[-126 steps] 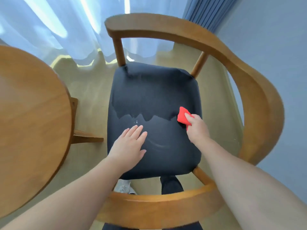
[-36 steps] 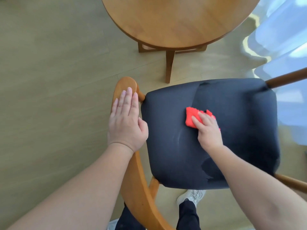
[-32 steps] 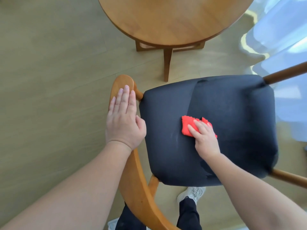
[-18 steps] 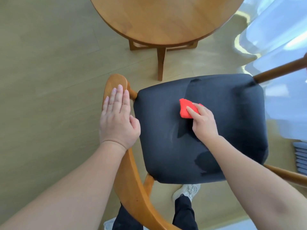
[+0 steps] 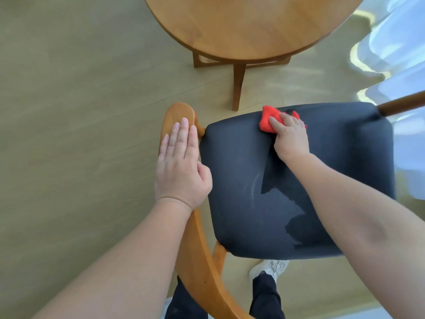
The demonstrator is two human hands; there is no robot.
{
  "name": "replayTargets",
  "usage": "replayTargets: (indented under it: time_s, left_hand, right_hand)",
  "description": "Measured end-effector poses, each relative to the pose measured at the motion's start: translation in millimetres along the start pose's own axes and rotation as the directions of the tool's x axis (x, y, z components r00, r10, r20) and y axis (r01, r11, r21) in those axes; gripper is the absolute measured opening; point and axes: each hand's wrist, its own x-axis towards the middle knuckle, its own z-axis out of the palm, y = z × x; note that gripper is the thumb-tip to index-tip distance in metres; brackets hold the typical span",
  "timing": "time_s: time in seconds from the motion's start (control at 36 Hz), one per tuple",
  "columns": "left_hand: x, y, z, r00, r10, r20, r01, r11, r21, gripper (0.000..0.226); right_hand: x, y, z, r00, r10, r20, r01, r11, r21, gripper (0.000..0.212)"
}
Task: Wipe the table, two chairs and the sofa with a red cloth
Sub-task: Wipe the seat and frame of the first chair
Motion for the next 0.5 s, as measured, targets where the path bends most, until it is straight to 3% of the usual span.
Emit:
replayTargets:
  time_s: [0.14, 0.33, 0.5]
  left_hand:
    - [0, 0, 1, 1.000, 0.001, -0.003, -0.001, 1.000, -0.001, 0.071]
    - [0, 0, 0, 1.000, 0.011, -0.022, -0.011, 1.000, -0.008, 0.069]
    - [0, 0, -1, 1.000, 0.016, -0.012, -0.016, 1.000, -0.002, 0.070]
  right_hand:
    - [-65, -8, 30, 0.954, -0.251, -0.163, 0.257, 0.966, 0.018, 0.047]
    - [-148, -16, 72, 0.915, -0.397, -0.075, 0.400, 0.917, 0.017, 0.040]
    - [-133, -13, 64, 0.867, -0.490, -0.093, 0.489, 0.872, -0.030, 0.048]
